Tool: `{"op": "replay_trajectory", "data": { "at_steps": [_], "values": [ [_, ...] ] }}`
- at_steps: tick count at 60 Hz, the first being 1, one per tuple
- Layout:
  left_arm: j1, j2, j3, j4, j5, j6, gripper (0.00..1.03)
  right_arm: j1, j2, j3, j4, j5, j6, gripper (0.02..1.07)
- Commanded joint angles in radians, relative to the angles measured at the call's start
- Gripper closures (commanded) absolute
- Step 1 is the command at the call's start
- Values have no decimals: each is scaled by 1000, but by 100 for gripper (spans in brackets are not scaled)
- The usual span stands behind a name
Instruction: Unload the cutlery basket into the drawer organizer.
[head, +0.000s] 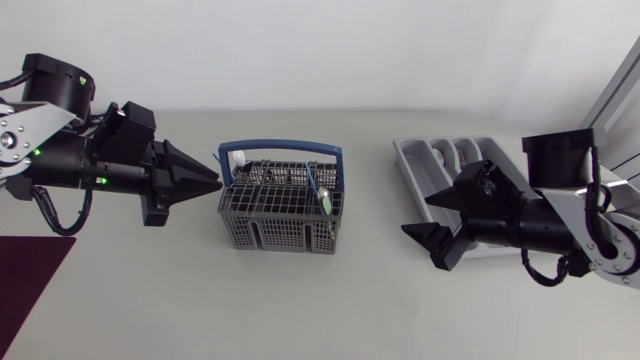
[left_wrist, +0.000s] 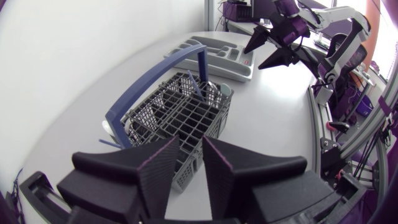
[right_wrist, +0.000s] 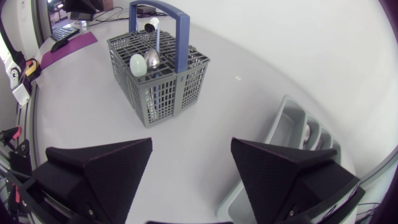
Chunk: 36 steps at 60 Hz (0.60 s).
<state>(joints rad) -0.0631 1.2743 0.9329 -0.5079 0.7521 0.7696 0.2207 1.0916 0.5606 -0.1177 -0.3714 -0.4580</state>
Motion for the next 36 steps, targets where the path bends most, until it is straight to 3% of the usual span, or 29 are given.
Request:
{"op": "replay_trajectory", "data": {
  "at_steps": [1, 21, 36],
  "values": [
    [-6, -15, 1, -11, 12, -32, 64, 5, -36, -31, -34, -12, -31, 15],
    [98, 26, 23, 88, 12, -33, 20, 37, -82, -41, -91, -17, -44, 15],
    [126, 168, 110, 149, 12, -32, 11, 46, -88, -48, -100, -17, -47, 15]
  ]
}}
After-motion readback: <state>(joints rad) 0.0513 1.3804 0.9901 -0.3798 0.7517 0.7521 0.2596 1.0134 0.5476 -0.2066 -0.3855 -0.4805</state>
